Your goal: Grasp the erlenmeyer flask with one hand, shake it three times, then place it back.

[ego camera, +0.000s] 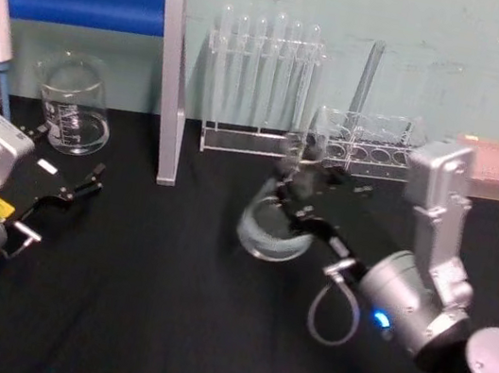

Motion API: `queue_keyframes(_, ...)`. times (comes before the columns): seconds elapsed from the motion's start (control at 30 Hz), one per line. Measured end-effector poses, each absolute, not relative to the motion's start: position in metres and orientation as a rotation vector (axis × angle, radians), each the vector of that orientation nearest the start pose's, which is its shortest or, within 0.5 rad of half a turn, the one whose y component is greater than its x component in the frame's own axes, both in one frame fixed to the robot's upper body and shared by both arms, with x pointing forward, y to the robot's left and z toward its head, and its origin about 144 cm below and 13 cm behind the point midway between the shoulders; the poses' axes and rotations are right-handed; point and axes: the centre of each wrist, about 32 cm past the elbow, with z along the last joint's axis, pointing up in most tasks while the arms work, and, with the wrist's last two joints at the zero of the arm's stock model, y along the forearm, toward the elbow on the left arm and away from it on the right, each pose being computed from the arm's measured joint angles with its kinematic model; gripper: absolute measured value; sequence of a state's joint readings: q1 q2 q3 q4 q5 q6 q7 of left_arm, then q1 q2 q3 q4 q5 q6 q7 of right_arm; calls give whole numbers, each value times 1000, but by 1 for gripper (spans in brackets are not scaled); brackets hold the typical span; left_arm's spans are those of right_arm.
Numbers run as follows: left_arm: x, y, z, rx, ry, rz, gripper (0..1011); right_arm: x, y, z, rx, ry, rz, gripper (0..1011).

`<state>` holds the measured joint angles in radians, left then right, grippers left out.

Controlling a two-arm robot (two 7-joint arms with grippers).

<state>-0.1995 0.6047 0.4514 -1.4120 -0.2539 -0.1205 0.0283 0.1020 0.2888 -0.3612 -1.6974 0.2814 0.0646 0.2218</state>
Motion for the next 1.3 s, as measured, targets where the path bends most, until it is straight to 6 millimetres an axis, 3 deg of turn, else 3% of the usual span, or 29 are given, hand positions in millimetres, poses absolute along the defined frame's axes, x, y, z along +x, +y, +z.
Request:
queue_keyframes(0.23,489,310,1140,304,-285,1248,1001,466,-168,1192,20,-57,-835,449)
queue_keyframes(0.53,489,310,1140,304,-285,1248,1001,467,-166,1191,17,-66,-826,448)
queue_keyframes(1.0,489,310,1140,305,-285,1248,1001,459,-216,1193,25,-90,-1126,449)
queue_keyframes(1.3,489,310,1140,304,-285,1248,1001,442,-256,1195,12,-92,-1367,448)
